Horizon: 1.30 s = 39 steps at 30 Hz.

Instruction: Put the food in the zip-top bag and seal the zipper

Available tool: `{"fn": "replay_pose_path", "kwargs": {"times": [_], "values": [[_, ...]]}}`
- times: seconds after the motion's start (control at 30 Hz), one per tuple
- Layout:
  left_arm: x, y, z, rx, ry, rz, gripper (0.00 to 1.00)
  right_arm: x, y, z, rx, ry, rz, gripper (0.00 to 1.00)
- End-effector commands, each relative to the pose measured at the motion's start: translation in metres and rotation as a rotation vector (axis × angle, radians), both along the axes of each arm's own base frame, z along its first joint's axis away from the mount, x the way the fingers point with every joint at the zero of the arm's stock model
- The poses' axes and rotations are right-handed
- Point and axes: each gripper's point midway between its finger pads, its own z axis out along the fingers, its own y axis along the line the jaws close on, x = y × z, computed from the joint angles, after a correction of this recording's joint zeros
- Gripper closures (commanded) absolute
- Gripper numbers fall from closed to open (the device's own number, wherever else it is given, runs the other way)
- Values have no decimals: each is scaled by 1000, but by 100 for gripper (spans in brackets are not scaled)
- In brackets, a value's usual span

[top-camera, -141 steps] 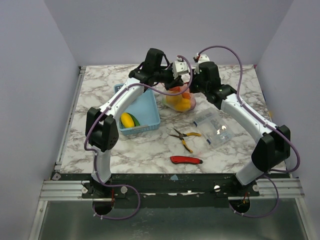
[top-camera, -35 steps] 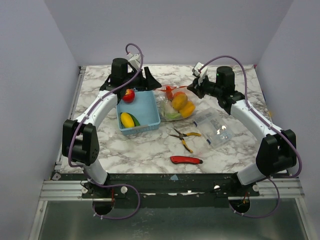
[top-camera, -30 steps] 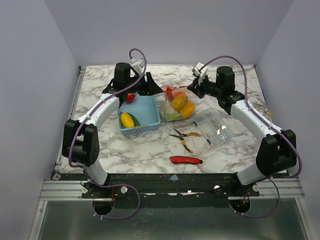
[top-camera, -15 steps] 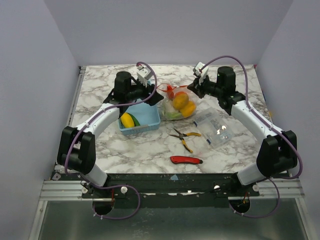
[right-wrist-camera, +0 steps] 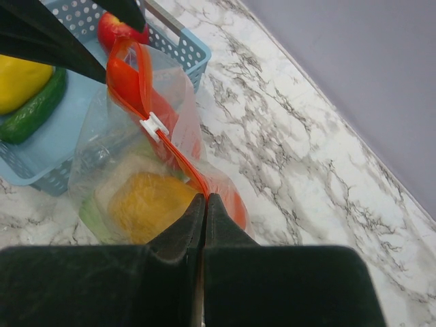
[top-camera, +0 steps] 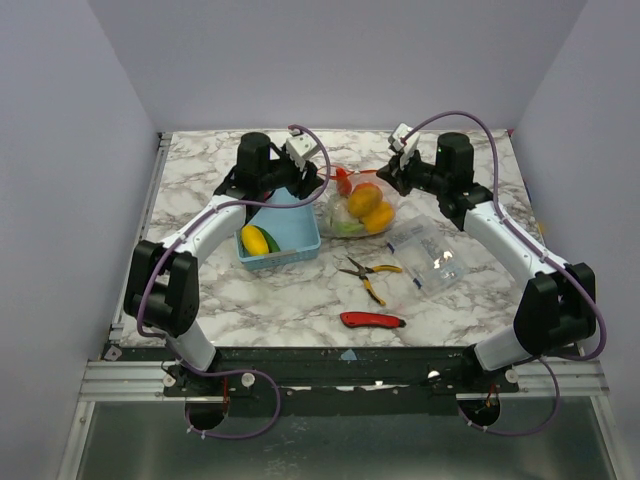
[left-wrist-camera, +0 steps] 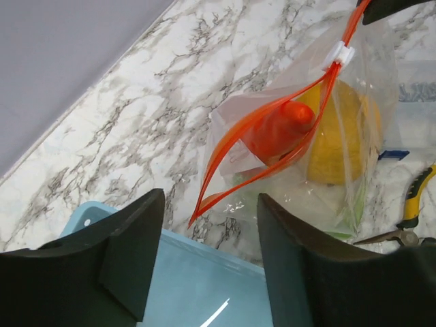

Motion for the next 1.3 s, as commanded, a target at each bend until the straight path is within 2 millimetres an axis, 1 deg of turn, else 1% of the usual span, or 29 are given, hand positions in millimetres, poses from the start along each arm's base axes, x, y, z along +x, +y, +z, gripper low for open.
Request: {"fn": "replay_pose_path", "kwargs": {"times": [0.0,0.07,0.13,0.2,0.27,0.3,0.33,0.37,0.4,0.43,0.5,0.53,0.57,0.6,0.67,0.7,0.73,0.77,0.8,0.83,0.9,0.93,0.97,1.0,1.03,1.1,1.13,1.2,1.27], "values": [[16,1,9,54,-91,17,38,1,1,19,18,-64,5,100],[12,-4,8,60,-94,-28,36,0,2,20,18,-63,8,100],[8,-9,7,55,-98,-68,37,1,2,20,18,-64,8,100],[6,-13,5,55,-82,-101,41,1,3,21,19,-65,9,100],[1,-20,3,49,-64,-144,48,2,3,21,18,-68,10,100],[0,-22,3,51,-60,-164,56,3,3,22,20,-72,9,100],[0,-24,2,55,-51,-172,69,5,3,24,22,-78,1,100],[1,-25,6,56,-64,-170,79,9,1,25,27,-83,-18,100],[3,-24,11,57,-75,-161,92,13,-2,30,39,-92,-50,100],[2,-23,12,68,-63,-151,100,18,-4,34,53,-94,-81,100],[1,-21,32,73,-81,-135,100,33,-14,50,99,-111,-193,100],[-2,-22,49,67,-100,-137,100,38,-19,61,116,-113,-238,100],[-10,-23,65,63,-108,-143,100,39,-20,72,130,-105,-249,100],[-20,-25,87,45,-132,-150,100,35,-18,87,150,-99,-240,100],[-44,-32,118,-14,-162,-185,100,23,-15,108,203,-117,-214,100],[-52,-35,125,-49,-162,-197,100,20,-14,109,227,-122,-213,100],[-56,-36,124,-85,-159,-187,100,17,-15,107,243,-130,-216,100],[-54,-36,113,-115,-115,-159,100,16,-15,96,252,-128,-215,100],[-48,-37,101,-126,-90,-136,100,19,-14,80,256,-118,-220,100],[-37,-38,78,-103,-35,-104,100,24,-14,59,264,-109,-232,100],[-19,-41,36,-45,87,-66,100,38,-17,7,246,-52,-288,100],[-12,-41,22,-17,125,-48,100,45,-17,-10,233,-9,-312,100],[-4,-42,19,-1,146,-37,100,55,-21,-15,219,20,-351,100],[-5,-43,22,19,168,-45,100,60,-21,-10,208,41,-366,100],[-7,-44,39,12,157,-55,100,63,-22,2,205,38,-372,100],[-18,-45,79,-23,84,-79,100,61,-21,35,210,8,-357,100],[-25,-46,96,-36,44,-91,100,56,-21,54,223,-11,-347,100],[-37,-46,122,-71,-13,-108,100,43,-19,79,276,-50,-314,100],[-43,-45,140,-103,-31,-109,100,28,-19,94,331,-95,-293,100]]}}
